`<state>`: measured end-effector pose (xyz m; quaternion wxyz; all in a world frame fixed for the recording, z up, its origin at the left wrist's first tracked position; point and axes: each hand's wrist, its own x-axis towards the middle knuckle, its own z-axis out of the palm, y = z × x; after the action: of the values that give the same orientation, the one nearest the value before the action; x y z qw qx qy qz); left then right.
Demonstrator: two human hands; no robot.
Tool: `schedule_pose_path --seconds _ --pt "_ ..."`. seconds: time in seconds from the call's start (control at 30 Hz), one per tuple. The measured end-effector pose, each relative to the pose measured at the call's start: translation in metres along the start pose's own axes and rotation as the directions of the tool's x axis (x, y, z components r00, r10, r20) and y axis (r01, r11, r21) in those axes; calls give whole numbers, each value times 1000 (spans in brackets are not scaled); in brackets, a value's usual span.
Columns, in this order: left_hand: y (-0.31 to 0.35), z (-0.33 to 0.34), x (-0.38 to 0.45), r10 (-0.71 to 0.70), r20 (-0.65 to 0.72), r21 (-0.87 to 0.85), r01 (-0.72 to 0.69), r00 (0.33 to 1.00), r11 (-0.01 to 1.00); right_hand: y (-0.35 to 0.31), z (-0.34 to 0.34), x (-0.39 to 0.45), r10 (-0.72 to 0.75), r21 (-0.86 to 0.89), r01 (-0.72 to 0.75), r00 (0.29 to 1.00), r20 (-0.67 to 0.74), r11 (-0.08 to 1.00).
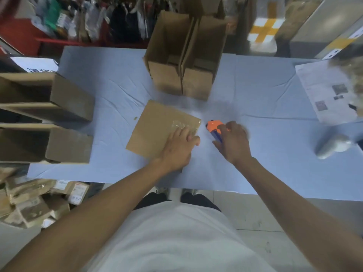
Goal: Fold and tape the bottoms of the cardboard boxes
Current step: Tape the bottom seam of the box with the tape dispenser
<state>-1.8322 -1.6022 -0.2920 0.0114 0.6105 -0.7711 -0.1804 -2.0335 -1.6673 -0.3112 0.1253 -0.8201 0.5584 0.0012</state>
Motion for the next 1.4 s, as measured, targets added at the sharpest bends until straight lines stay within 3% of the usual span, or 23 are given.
schedule_pose_path --seconds 0.07,0.17,0.23,0.37,0.43,0.53,0.7,0.8,0.9,1.0,1.13,1.33,1.4 --pt "-11 -2 -8 1 11 7 -1 1000 1000 -16 -12 16 -200 119 201 980 -28 972" --pt "-31 -8 -25 5 -35 -38 -6 999 999 -46 -7 52 -532 136 521 845 59 842" --pt "-42 -10 -37 13 -81 -91 -21 997 996 -68 6 68 -625 172 603 769 136 779" --pt "-65 -5 -50 -120 -194 -109 100 974 989 -96 14 68 -575 325 505 800 172 800" --pt "-67 -3 -50 -233 -241 -134 206 942 969 -101 15 63 -561 321 496 813 155 807" --pt "-63 -1 -46 -276 -276 -87 262 921 961 -103 12 57 -542 326 480 830 132 814" --pt "-62 2 -38 -364 -168 -47 361 916 931 -107 10 55 -536 317 469 827 170 824" --pt "-59 -2 -39 -350 -174 -38 349 920 936 -103 13 59 -584 249 541 797 153 804" --pt "-57 2 -55 -309 -310 -111 289 899 951 -98 16 63 -620 216 588 773 132 780" --pt "-47 13 -63 -341 -390 -146 308 856 940 -97 25 54 -658 186 648 753 -8 739" --pt "-40 14 -61 -347 -425 -158 309 836 938 -95 40 35 -604 250 627 779 -168 738" --pt "-42 14 -67 -333 -397 -137 304 855 943 -89 29 41 -640 218 629 768 -23 746" --pt "-44 14 -68 -335 -374 -138 305 865 942 -91 29 39 -650 222 640 759 -38 735"
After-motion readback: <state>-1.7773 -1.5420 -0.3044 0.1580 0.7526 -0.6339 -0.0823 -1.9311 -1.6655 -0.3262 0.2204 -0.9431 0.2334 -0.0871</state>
